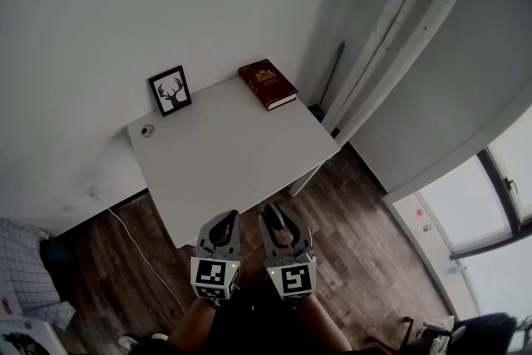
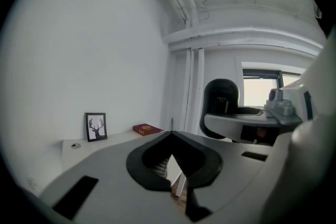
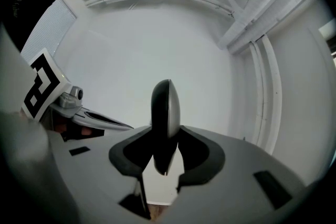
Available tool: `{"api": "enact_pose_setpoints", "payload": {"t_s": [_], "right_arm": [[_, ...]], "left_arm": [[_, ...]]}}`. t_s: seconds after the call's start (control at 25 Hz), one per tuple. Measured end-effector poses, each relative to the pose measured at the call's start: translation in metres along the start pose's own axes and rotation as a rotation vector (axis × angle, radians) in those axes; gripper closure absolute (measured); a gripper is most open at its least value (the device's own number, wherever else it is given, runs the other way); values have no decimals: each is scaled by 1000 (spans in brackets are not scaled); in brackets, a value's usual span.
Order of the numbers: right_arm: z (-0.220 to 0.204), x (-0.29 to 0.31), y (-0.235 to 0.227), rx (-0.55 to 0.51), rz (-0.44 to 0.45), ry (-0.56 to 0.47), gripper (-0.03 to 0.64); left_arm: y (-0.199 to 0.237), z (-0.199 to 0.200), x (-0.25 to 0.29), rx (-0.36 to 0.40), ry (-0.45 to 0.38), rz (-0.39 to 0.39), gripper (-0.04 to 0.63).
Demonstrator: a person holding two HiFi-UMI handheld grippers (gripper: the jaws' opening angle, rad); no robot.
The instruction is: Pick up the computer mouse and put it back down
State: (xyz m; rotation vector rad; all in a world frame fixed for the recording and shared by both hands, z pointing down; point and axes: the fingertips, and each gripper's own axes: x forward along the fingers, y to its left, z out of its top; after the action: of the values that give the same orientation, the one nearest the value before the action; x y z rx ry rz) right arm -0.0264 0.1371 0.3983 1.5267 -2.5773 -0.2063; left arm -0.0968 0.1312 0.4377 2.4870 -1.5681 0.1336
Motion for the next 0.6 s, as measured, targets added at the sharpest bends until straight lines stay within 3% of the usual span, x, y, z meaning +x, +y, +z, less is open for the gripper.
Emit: {"api": "enact_pose_setpoints", "payload": {"t_s": [0.32,0.6], "right_arm": [[-10,32,-36,20,-4,-7,477],[-5,87,-97,20,36,-67,477]], "left_arm": [[2,2,44,-17,13,6,595],[7,25,121,-4,17,32,595]]}}
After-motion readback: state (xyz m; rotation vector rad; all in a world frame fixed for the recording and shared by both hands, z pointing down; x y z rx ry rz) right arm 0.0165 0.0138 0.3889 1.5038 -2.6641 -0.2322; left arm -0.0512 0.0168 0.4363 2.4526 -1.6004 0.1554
